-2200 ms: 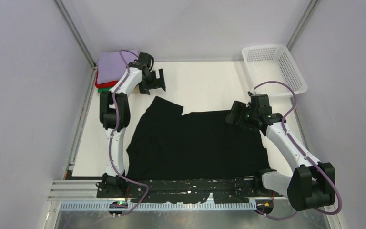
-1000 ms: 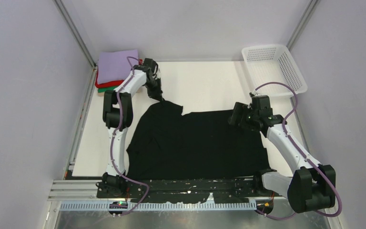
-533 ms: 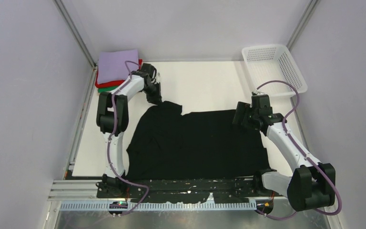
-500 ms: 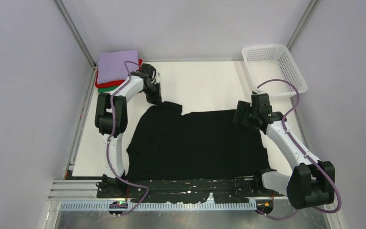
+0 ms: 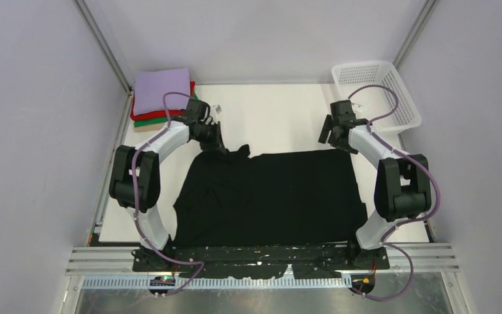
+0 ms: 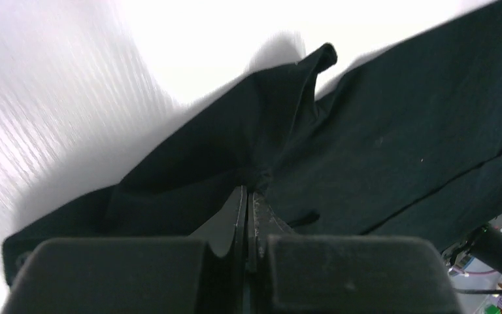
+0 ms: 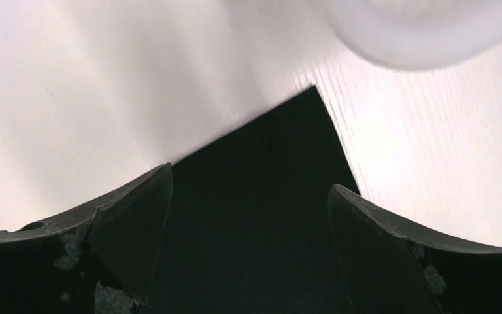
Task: Fold and stack the t-shirts
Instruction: Grab the side of the flattened tshirt furthest away from the robot with both arms
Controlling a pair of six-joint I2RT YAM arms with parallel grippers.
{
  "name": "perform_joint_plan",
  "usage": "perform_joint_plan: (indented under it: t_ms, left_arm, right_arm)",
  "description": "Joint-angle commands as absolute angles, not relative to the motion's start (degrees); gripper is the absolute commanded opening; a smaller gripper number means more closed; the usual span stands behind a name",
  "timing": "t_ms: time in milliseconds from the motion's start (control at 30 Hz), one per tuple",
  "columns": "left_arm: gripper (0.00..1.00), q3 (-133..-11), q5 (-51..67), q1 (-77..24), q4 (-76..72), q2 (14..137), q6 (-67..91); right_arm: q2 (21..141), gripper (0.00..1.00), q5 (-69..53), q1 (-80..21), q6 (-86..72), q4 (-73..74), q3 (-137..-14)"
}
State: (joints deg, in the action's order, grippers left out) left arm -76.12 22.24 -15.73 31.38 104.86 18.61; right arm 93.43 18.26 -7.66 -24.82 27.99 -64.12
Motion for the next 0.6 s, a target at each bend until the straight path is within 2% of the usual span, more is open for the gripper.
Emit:
perform_joint_plan:
  t_ms: [0,467,567]
  left_arm:
    - [0.00,-72.2,24.4,-16.2,27.2,99.0,18.1]
    - [0.00,-63.9,26.0,-16.3,24.8,89.0,20.3]
    - [0.00,-62.8,25.3,-16.3,25.1,87.0,20.6]
  right_arm:
    - [98.7,0.96,25.5,-8.0,-27.5,30.1,-71.8]
    - [110.0,1.00,26.2,-8.2,-31.3,33.8,-76.1]
    - [110.6,0.90,25.8,-8.2,-31.5,34.6,-76.0]
